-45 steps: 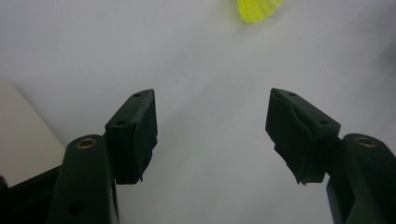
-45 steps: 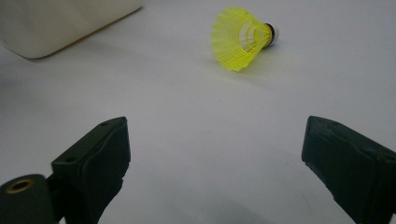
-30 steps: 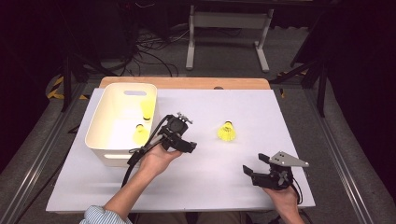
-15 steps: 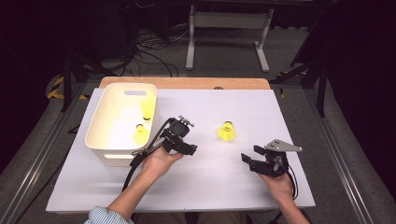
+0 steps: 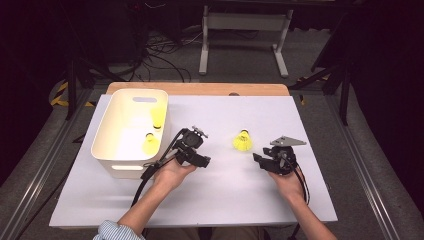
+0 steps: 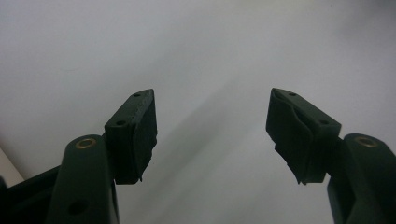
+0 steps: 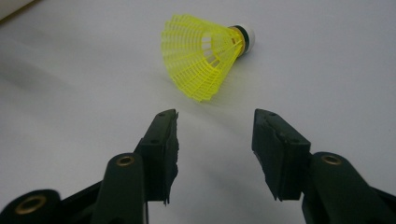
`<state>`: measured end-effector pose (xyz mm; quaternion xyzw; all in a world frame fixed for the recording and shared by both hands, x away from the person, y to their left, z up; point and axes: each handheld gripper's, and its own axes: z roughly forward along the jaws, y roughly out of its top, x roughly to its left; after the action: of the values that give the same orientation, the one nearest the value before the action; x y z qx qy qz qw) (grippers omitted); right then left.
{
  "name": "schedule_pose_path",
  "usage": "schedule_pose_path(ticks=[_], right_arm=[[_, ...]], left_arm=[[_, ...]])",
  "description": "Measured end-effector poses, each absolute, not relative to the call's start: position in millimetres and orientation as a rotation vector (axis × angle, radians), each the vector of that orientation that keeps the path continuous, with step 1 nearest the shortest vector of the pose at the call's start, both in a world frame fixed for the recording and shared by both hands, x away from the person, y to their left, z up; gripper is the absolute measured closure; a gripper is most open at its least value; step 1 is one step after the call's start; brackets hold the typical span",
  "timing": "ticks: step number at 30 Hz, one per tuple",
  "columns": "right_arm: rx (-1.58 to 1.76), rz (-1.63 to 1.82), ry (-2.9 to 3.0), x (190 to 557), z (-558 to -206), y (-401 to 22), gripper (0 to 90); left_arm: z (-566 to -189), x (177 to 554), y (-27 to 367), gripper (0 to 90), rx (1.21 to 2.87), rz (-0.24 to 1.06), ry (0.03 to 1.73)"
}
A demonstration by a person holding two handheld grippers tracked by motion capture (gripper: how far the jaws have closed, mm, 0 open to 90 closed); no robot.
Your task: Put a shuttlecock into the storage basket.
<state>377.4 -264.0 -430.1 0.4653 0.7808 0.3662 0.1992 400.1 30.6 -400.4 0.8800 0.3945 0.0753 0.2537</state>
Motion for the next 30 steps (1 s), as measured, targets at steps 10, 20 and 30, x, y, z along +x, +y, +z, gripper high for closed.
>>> schedule_pose_path(ticks=[10,20,30], right_arm=[[1.332,0.964,2.205,401.7,-429.2,-251.6,59.4],[1.373,0.926,2.194,420.8,-430.0,-244.3,62.4],[1.419,0.896,2.184,430.5,-437.2,-239.7,70.7]], left_arm=[[-403.4,402.1,29.2,34.2,2.387,0.210,1.078],[-407.1,402.8,29.7,33.2,2.391,0.211,1.084],[-410.4,403.3,32.3,32.7,2.396,0.198,1.091]])
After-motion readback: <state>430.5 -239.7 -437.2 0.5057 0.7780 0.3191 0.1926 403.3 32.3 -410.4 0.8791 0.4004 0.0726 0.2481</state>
